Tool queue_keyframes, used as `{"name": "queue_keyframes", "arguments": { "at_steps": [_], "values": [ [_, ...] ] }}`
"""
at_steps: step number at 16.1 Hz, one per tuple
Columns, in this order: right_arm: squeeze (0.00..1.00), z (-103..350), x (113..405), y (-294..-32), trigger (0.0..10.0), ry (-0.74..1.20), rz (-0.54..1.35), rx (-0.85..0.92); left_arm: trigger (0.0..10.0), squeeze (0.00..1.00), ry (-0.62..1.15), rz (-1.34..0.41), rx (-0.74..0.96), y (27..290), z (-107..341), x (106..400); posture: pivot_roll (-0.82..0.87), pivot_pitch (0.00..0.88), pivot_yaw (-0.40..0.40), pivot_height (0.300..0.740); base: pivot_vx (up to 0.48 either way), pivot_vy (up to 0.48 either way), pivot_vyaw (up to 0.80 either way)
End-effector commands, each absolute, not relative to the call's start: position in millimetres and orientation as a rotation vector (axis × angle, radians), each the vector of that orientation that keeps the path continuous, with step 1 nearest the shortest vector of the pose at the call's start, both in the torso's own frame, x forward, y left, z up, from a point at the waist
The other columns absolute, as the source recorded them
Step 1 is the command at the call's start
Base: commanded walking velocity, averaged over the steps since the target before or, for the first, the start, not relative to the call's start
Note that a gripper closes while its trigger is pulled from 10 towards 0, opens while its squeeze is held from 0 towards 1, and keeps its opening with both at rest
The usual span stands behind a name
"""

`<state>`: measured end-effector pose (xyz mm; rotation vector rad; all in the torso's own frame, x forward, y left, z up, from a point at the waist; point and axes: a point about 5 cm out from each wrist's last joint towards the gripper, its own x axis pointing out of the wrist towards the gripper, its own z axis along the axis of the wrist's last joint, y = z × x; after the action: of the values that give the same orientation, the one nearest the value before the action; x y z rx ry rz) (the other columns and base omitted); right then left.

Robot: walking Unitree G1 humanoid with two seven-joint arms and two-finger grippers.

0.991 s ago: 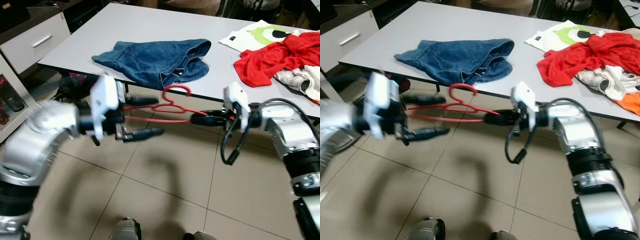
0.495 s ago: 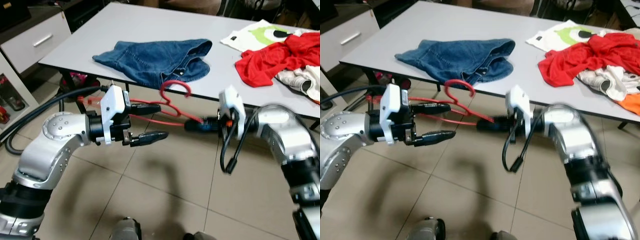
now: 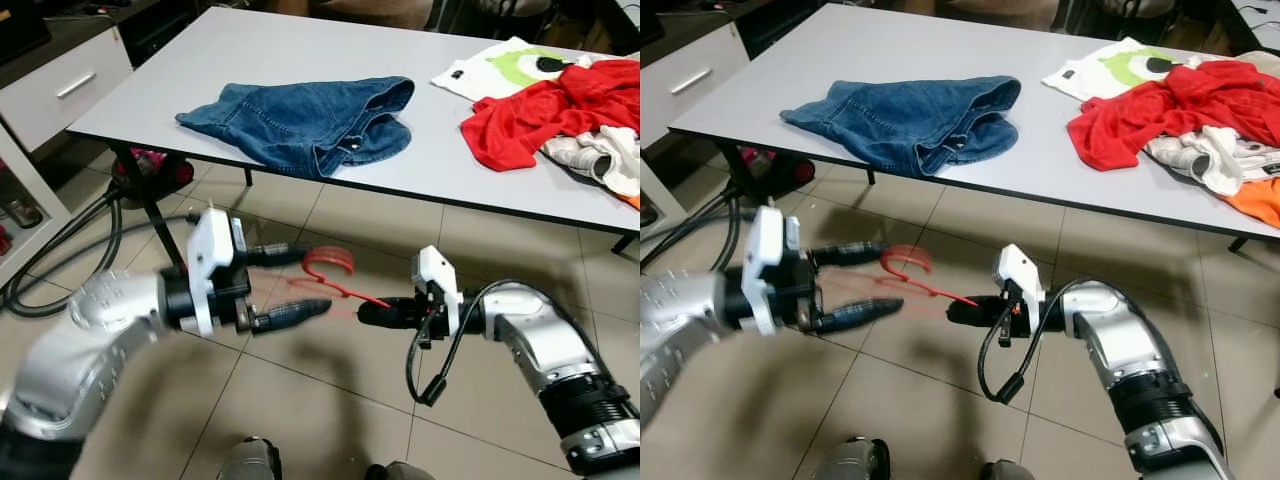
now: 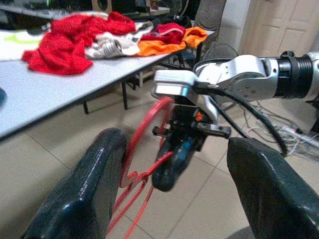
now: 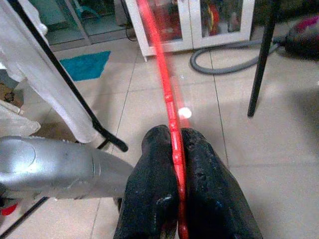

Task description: Hang hanger

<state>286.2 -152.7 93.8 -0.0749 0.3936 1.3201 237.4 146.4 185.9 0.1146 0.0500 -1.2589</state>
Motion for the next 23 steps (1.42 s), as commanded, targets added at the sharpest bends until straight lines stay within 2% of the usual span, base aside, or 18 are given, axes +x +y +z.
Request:
{"name": "queue_keyframes", "arguments": {
  "at_steps": [1,7,16,23],
  "values": [
    [0.00,89,288,-156,0.0,0.417,1.298,-0.084,10.0,0.00,0.066,-1.238,0.115,148,183,239,0.06,0.102,0.031,0.740,0.000,0.000,0.00],
    [0.00,109,303,-166,0.0,0.357,1.271,-0.086,10.0,0.00,0.090,-1.186,0.159,158,176,248,0.05,0.107,0.032,0.740,0.000,0.000,0.00],
    [0.00,114,289,-162,0.0,0.378,1.399,-0.158,10.0,0.00,0.056,-1.194,0.194,151,178,269,0.04,0.115,0.036,0.740,0.000,0.000,0.00],
    [0.00,125,296,-158,0.0,0.339,1.385,-0.142,10.0,0.00,0.104,-1.257,0.158,140,164,265,0.04,0.115,0.037,0.740,0.000,0.000,0.00]
  ]
}}
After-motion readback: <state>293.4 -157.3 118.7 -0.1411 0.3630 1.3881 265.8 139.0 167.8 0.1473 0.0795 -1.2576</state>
